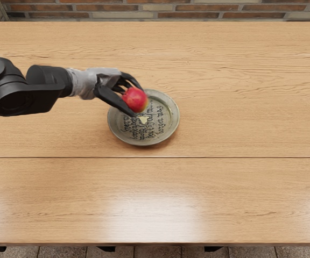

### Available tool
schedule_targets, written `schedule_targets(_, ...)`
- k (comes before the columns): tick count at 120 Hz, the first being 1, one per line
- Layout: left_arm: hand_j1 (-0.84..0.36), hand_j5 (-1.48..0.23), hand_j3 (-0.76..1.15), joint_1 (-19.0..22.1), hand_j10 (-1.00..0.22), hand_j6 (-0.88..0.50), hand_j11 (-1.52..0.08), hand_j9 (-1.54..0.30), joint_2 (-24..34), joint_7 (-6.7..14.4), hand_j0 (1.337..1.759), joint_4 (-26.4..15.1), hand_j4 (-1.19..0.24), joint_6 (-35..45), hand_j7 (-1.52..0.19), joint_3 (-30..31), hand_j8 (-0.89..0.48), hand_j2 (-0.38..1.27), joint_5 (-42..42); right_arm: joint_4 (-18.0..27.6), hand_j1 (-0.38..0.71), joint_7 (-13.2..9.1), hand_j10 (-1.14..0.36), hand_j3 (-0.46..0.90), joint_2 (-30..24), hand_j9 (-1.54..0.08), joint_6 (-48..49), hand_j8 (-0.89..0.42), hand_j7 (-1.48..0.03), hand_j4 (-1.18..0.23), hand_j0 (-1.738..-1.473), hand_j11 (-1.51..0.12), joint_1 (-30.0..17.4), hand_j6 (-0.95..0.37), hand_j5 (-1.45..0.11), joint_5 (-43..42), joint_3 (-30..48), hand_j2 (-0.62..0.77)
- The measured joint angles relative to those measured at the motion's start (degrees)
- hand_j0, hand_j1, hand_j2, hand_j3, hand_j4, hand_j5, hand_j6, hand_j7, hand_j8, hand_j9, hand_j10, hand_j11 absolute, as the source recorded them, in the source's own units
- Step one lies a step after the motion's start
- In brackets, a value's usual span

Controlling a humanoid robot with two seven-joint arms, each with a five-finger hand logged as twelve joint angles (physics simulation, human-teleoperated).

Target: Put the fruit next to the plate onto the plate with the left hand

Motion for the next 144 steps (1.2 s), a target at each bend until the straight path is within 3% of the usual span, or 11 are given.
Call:
schedule_targets(38, -0.34, -1.03, 0.00, 1.33, -0.73, -0.28, -1.01, -1.00, -4.71, -0.01, 1.650, 6.53, -0.35, 0.11, -1.01, 1.36, -0.42, 0.28, 0.60, 0.00, -0.33, 0.00, -0.01, 0.00, 0.00, -0.02, 0.00, -0.01, -0.02, -0.01, -1.658, -0.02, 0.00, -0.01, -0.02, 0.00, 0.00, 0.00)
schedule_targets(52, -0.34, -1.02, 0.00, 1.40, -0.73, -0.29, -1.01, -1.00, -6.28, -0.02, 1.650, 9.41, -0.37, 0.16, -1.01, 1.53, -0.42, 0.34, 0.80, 0.00, -0.33, 0.00, -0.01, 0.00, 0.00, -0.02, 0.00, -0.01, -0.02, -0.01, -1.658, -0.02, 0.00, -0.01, -0.02, 0.00, 0.00, 0.00)
schedule_targets(86, -0.33, -1.00, 0.00, 2.62, -0.71, -0.31, -0.98, -0.98, -6.59, -0.01, 1.651, 14.35, -0.39, 0.22, -0.98, 2.62, -0.46, 0.31, 0.95, 0.00, -0.33, 0.00, -0.01, 0.00, 0.00, -0.02, 0.00, -0.01, -0.02, -0.01, -1.658, -0.02, 0.00, -0.01, -0.02, 0.00, 0.00, 0.00)
schedule_targets(94, -0.27, -0.87, 0.00, 2.42, -0.62, -0.33, -0.85, -0.85, -6.60, -0.01, 1.653, 14.75, -0.39, 0.63, -0.85, 2.73, -0.45, 0.26, 1.63, 0.00, -0.33, 0.00, -0.01, 0.00, 0.00, -0.02, 0.00, -0.01, -0.02, -0.01, -1.658, -0.02, 0.00, -0.01, -0.02, 0.00, 0.00, 0.00)
schedule_targets(113, 0.06, -0.41, 0.00, 1.81, -0.27, -0.16, -0.40, -0.40, -9.28, -0.01, 1.656, 15.10, -0.18, 2.64, -0.40, 2.78, -0.21, 0.12, 4.27, 0.00, -0.33, 0.00, -0.01, 0.00, 0.00, -0.02, 0.00, -0.01, -0.02, -0.01, -1.658, -0.02, 0.00, -0.01, -0.02, 0.00, 0.00, 0.00)
schedule_targets(144, 0.27, -0.12, 0.00, -0.20, -0.08, -0.04, -0.11, -0.11, -9.65, -0.01, 1.657, 14.89, -0.05, 2.91, -0.11, 2.28, -0.08, 0.03, 4.19, 0.00, -0.33, 0.00, -0.01, 0.00, 0.00, -0.02, 0.00, -0.01, -0.02, -0.01, -1.658, -0.02, 0.00, -0.01, -0.02, 0.02, 0.00, 0.00)
